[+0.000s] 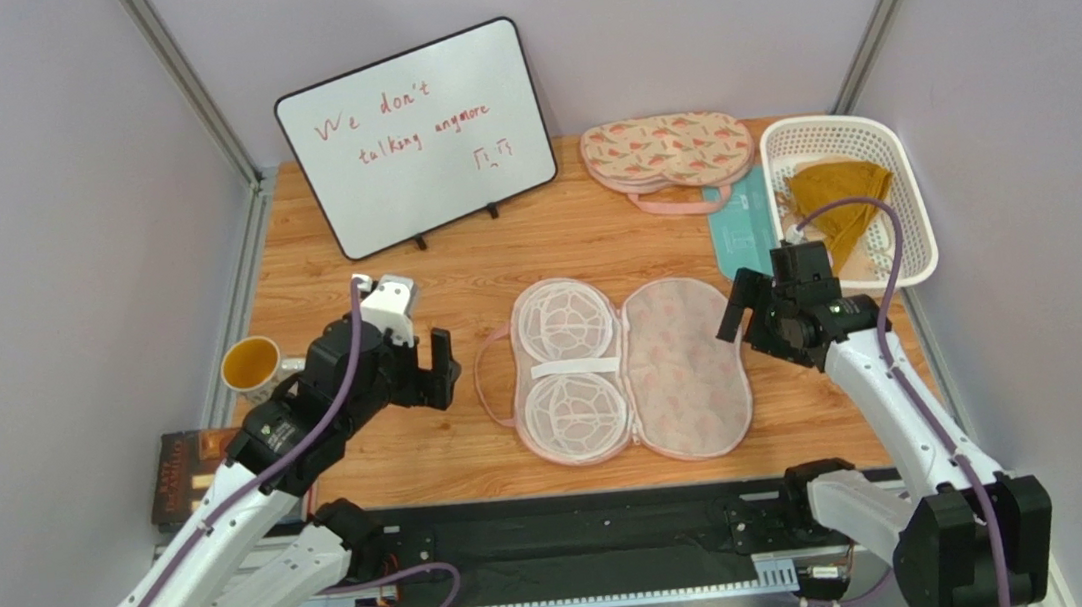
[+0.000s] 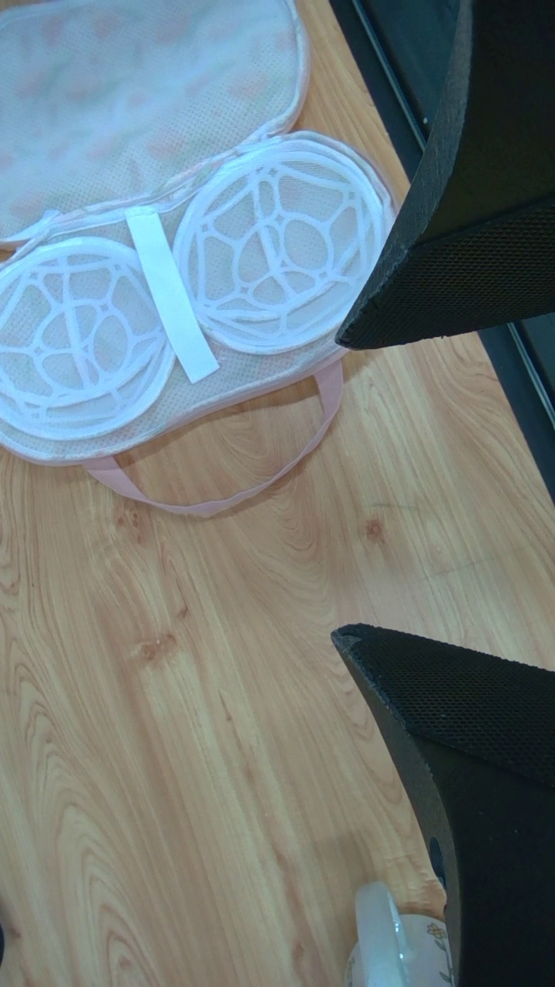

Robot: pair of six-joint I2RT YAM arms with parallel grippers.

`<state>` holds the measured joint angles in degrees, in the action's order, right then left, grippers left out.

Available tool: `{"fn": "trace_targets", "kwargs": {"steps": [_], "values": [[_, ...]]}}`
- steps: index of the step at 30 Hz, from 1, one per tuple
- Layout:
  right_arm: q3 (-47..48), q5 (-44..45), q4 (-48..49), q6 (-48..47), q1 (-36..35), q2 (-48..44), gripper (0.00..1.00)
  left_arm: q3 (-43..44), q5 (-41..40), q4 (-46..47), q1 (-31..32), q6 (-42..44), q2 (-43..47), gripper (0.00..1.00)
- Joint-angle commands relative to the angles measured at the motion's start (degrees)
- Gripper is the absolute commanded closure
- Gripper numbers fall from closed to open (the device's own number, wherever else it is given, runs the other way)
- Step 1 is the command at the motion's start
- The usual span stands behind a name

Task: Unzip the laundry bag and remove the bra

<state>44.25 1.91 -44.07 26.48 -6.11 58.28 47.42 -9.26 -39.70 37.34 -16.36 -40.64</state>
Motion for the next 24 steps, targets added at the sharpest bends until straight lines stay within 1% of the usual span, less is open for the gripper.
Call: {"fn": "trace_targets", "kwargs": {"steps": [1,5,10,12,17,21,22,24], "values": [[-2.93,1.25,5.66,2.43,-0.22,0.69,0.13,-0.22,0.47,0.15,-0.25,0.8,0.65,0.06],[-5.13,2.13,8.12,3.14,-0.22,4.37,0.14,-0.22,0.47,0.15,-0.25,0.8,0.65,0.06],[-6.81,1.16,11.55,3.14,-0.22,9.21,0.22,-0.22,0.47,0.15,-0.25,0.89,0.65,0.06],[-7.95,1.34,12.25,3.66,-0.22,10.88,0.28,-0.13,0.38,0.15,-0.25,0.89,0.57,0.06],[-9.88,3.62,13.31,4.81,-0.31,10.28,0.37,-0.13,0.64,0.15,-0.25,0.89,0.39,0.06],[-11.98,3.8,14.01,5.42,-0.22,9.75,0.4,-0.22,0.91,0.24,-0.25,0.89,0.13,0.06],[-11.99,3.54,14.02,5.42,-0.22,9.92,0.44,-0.13,0.91,0.24,-0.25,0.89,0.04,0.06],[-11.64,3.88,14.02,5.34,-0.22,9.92,0.47,-0.22,0.91,0.24,-0.25,0.8,0.04,0.06]]}}
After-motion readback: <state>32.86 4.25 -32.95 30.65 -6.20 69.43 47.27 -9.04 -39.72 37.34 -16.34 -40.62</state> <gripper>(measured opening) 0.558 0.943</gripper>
